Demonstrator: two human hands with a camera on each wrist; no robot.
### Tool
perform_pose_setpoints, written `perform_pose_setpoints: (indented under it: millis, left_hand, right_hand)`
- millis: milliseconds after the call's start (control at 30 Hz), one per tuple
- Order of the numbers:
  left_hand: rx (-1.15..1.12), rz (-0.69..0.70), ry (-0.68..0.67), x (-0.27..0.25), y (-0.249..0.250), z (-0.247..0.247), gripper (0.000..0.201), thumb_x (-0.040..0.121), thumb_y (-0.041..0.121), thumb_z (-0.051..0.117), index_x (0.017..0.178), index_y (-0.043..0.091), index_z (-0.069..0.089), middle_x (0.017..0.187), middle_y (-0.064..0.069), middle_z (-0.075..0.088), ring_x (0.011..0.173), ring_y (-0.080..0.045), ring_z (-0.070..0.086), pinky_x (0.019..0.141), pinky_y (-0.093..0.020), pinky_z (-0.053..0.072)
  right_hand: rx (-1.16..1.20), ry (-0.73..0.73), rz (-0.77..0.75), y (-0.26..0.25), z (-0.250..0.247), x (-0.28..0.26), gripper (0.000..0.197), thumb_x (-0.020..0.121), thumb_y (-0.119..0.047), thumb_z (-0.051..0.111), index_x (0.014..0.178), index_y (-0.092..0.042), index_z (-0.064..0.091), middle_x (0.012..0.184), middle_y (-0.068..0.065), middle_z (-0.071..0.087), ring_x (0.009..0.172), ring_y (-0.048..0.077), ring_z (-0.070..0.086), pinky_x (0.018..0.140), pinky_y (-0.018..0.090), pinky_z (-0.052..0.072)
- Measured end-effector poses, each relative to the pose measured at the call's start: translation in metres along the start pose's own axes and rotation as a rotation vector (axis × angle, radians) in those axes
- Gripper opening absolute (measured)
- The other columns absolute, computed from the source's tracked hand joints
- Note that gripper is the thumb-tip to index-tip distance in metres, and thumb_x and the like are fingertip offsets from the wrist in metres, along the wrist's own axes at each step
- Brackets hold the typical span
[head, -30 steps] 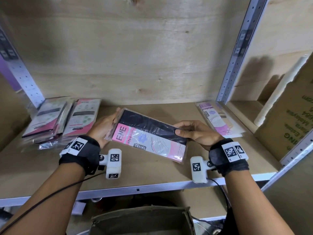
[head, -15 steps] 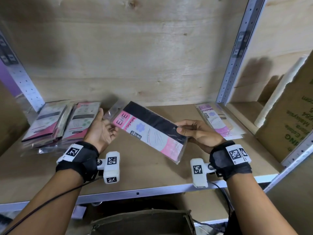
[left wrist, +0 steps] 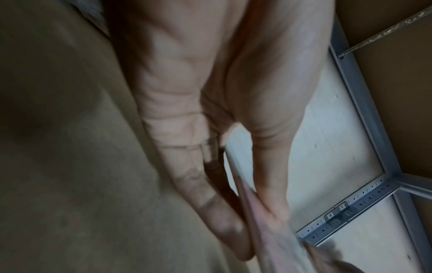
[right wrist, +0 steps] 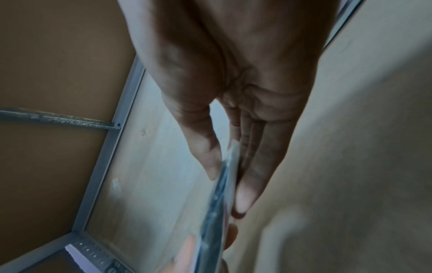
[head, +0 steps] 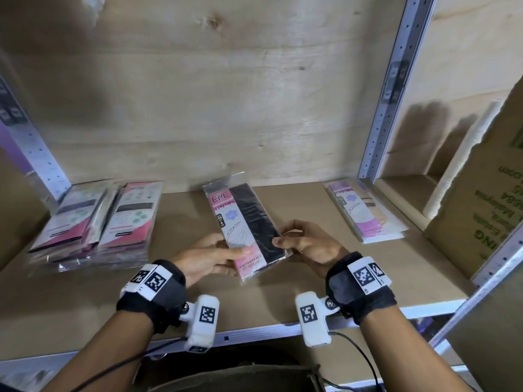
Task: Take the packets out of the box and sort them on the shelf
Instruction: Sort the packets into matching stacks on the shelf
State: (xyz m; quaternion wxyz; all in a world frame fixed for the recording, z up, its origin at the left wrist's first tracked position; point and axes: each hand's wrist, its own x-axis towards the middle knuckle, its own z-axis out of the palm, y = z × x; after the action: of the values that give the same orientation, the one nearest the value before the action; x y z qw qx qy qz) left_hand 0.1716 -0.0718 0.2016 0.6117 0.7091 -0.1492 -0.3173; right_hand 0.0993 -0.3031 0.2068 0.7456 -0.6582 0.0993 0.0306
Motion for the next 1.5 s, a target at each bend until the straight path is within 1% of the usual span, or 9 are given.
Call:
perform_pose_setpoints:
  millis: [333,467,633,800,867,1000,1133,1267,1500]
  left_hand:
    - [0.106,0.047,0.031,-0.002,0.001,0.011,0.042,0.085,0.01,0.076,0.123,0.013,0.061,0.106,-0.008,0.076,0.091,-0.021,0.075,0.066,-0.028,0.059]
    - [0.015,0.033,-0.007,-0.003,0.002,0.012,0.039,0.094,0.003,0.063,0.13,0.015,0.059,0.118,-0.013,0.072,0.104,-0.029,0.071,0.081,-0.034,0.061]
    - [-0.065,0.013,0.038,0.0,0.002,0.017,0.022,0.094,0.012,0.064,0.115,0.021,0.064,0.107,-0.006,0.077,0.092,-0.022,0.075,0.072,-0.029,0.061]
    - [0.043,0.016,-0.026,0.007,0.002,0.028,0.044,0.082,0.019,0.079,0.123,0.019,0.067,0.114,-0.007,0.074,0.102,-0.023,0.073,0.077,-0.029,0.06]
    - [0.025,0.014,-0.033,0.013,0.006,0.033,0.039,0.084,0.014,0.077,0.122,0.016,0.067,0.114,-0.01,0.074,0.1,-0.023,0.073,0.075,-0.027,0.06]
    - [0.045,0.004,-0.009,0.032,0.021,0.044,0.034,0.09,0.003,0.069,0.123,0.01,0.065,0.113,-0.014,0.074,0.096,-0.022,0.074,0.075,-0.025,0.06]
    - [0.123,-0.011,0.034,0.057,0.035,0.064,0.029,0.087,0.004,0.073,0.114,0.009,0.066,0.1,-0.01,0.075,0.082,-0.013,0.075,0.07,-0.021,0.06]
    - [0.13,-0.04,0.093,0.078,0.041,0.081,0.024,0.081,-0.002,0.077,0.096,0.009,0.062,0.09,-0.008,0.072,0.065,-0.01,0.074,0.059,-0.018,0.058]
    - [0.201,-0.069,0.107,0.1,0.041,0.104,0.054,0.082,-0.01,0.073,0.132,-0.01,0.052,0.122,-0.025,0.065,0.085,-0.027,0.07,0.06,-0.021,0.06]
  right_hand:
    - [-0.189,-0.019,0.08,-0.002,0.004,-0.002,0.049,0.075,0.004,0.079,0.116,0.004,0.053,0.077,0.004,0.067,0.069,0.027,0.068,0.05,0.032,0.054]
    - [-0.194,0.013,0.075,-0.008,0.0,-0.007,0.049,0.076,0.004,0.078,0.118,0.003,0.053,0.105,0.021,0.069,0.08,0.033,0.068,0.051,0.032,0.054]
    - [-0.205,0.047,0.085,-0.009,-0.005,-0.007,0.046,0.076,0.004,0.079,0.116,0.005,0.056,0.107,0.024,0.066,0.084,0.038,0.067,0.061,0.04,0.058]
    - [-0.268,0.052,0.108,-0.009,-0.012,-0.004,0.042,0.078,0.002,0.077,0.115,0.003,0.059,0.096,0.015,0.068,0.088,0.04,0.069,0.082,0.052,0.058]
    - [-0.293,0.082,0.097,-0.011,-0.021,-0.003,0.042,0.08,0.002,0.076,0.119,0.002,0.06,0.098,0.014,0.069,0.091,0.036,0.069,0.084,0.048,0.058]
    - [-0.36,0.198,0.059,-0.018,-0.042,-0.001,0.046,0.08,-0.004,0.077,0.123,-0.003,0.06,0.103,0.01,0.068,0.088,0.022,0.069,0.065,0.024,0.057]
    - [-0.425,0.346,0.049,-0.021,-0.061,0.001,0.045,0.079,-0.012,0.08,0.12,-0.009,0.061,0.112,0.012,0.068,0.101,0.027,0.068,0.09,0.041,0.056]
    - [-0.492,0.43,0.075,-0.024,-0.074,0.002,0.043,0.077,-0.013,0.08,0.116,-0.007,0.062,0.115,0.012,0.067,0.108,0.028,0.064,0.098,0.044,0.052]
    - [-0.624,0.484,0.12,-0.023,-0.086,0.002,0.031,0.084,-0.021,0.074,0.113,-0.014,0.064,0.102,0.002,0.059,0.097,0.017,0.053,0.087,0.025,0.043]
